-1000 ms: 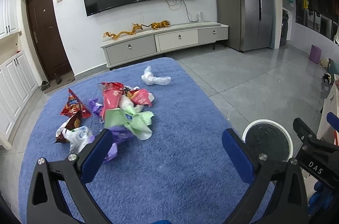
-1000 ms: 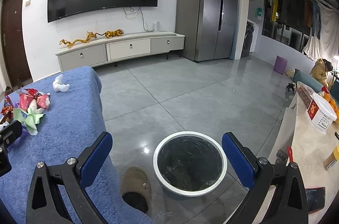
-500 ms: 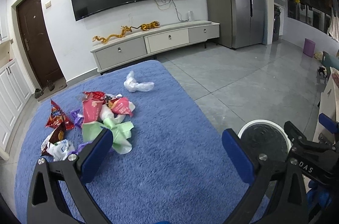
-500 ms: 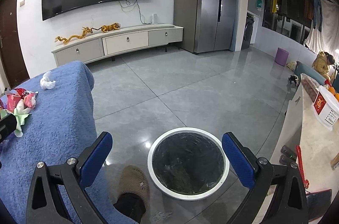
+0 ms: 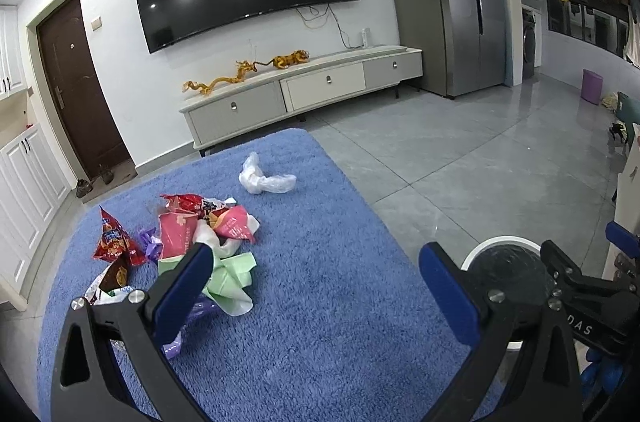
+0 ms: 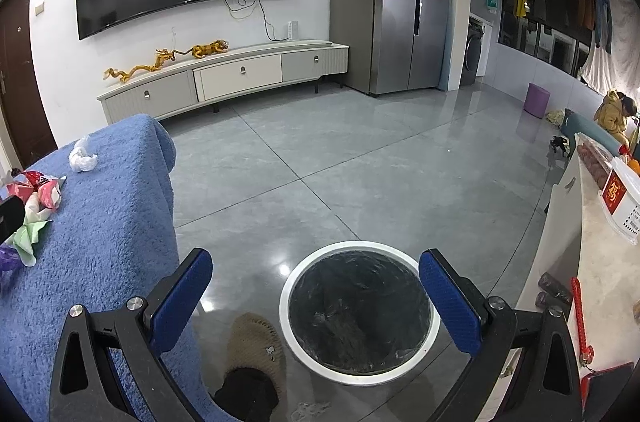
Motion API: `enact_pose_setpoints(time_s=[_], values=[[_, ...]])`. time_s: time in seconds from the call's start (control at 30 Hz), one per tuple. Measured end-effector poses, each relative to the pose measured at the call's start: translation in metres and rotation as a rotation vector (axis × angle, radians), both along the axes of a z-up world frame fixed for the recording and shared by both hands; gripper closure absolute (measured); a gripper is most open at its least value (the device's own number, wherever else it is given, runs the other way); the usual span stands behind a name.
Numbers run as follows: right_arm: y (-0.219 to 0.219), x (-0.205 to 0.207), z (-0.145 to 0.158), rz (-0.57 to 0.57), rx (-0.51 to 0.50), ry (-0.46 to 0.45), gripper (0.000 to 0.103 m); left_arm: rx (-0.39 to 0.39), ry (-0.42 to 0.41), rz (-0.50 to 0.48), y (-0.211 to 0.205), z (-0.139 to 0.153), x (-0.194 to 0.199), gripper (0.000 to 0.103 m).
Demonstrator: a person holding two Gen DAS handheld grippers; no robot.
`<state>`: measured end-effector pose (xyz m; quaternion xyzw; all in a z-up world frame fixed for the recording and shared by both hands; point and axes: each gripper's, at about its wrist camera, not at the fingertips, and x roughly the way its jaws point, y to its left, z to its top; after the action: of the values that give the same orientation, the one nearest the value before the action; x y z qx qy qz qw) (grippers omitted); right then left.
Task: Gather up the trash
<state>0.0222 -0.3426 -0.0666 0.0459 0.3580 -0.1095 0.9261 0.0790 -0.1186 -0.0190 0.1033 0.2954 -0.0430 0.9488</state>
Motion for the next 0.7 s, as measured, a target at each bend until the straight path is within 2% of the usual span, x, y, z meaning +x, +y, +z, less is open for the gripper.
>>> enact_pose_setpoints(time_s=[0.23, 0.7], values=[[0.021, 0.004, 0.002, 0.003, -0.013, -0.002, 0.000, -0.026, 0.031, 0.001, 0.008, -0.002, 0.001, 0.000], [0.053, -0.002, 0.024, -0.031, -0.087, -0.051, 0.000, -0.076, 0.031, -0.035, 0.023, 0.007, -0.010, 0.000]])
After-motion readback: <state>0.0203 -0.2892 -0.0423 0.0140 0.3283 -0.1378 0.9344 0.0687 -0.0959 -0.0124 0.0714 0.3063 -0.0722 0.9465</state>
